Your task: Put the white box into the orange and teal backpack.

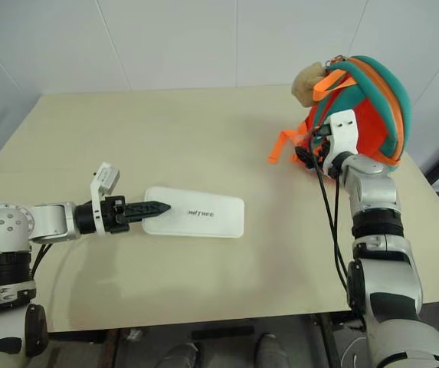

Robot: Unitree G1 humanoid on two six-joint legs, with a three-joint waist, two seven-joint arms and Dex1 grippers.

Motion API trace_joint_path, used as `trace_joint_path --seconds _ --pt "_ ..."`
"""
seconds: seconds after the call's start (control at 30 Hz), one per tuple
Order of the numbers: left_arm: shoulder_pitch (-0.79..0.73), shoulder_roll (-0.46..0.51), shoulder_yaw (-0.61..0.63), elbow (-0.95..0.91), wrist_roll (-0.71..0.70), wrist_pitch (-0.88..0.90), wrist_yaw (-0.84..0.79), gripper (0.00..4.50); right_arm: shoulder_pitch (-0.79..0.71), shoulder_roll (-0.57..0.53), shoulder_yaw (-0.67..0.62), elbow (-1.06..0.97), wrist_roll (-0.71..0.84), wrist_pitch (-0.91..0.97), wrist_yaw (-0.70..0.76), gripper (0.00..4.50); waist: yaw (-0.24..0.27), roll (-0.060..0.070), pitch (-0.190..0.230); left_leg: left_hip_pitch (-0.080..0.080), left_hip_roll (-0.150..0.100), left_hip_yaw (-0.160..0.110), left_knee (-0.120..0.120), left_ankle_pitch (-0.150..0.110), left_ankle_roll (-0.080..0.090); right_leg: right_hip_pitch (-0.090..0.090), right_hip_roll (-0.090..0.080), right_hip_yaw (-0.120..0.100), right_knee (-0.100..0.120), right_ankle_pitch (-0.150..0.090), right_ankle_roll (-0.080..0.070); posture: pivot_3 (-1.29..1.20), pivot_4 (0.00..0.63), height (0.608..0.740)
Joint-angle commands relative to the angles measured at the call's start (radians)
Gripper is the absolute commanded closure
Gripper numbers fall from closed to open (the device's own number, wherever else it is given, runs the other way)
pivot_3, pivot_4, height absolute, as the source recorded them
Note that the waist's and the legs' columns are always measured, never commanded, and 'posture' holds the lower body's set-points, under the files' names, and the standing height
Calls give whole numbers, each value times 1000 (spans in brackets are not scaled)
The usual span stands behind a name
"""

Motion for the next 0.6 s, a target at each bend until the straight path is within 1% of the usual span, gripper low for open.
trace_joint_path --seconds 0.03,0.23,0.27,0.33,0.5,0.6 --pt "-14 25 44 -53 -11 5 -20 3203 -85 10 -34 111 6 -108 -64 0 -3 0 0 0 0 0 -1 0 0 0 0 0 -1 0 0 0 150 740" --pt "3 14 82 -84 -19 11 -4 3203 -182 34 -53 274 6 -200 -151 0 -12 0 0 0 1 3 -2 0 0 -1 0 1 -2 0 0 0 150 740" --pt "7 12 85 -90 -19 13 -2 3203 -193 36 -56 288 6 -212 -165 180 -14 0 0 0 1 3 -2 0 0 -2 0 1 -2 0 0 0 150 740" --pt "13 9 91 -98 -19 17 1 3203 -205 40 -59 305 5 -232 -178 614 -16 0 0 0 1 3 -2 0 0 -2 0 1 -2 0 0 0 150 740" --pt "23 -4 113 -114 -18 22 13 3203 -217 46 -75 305 29 -249 -161 2282 -24 0 0 0 1 3 -2 0 0 -2 0 2 -1 0 0 0 150 740" --pt "19 -3 116 -110 -12 20 14 3203 -213 41 -77 268 48 -230 -119 3341 -24 0 0 0 1 4 -1 0 0 -2 0 2 0 0 0 0 150 740"
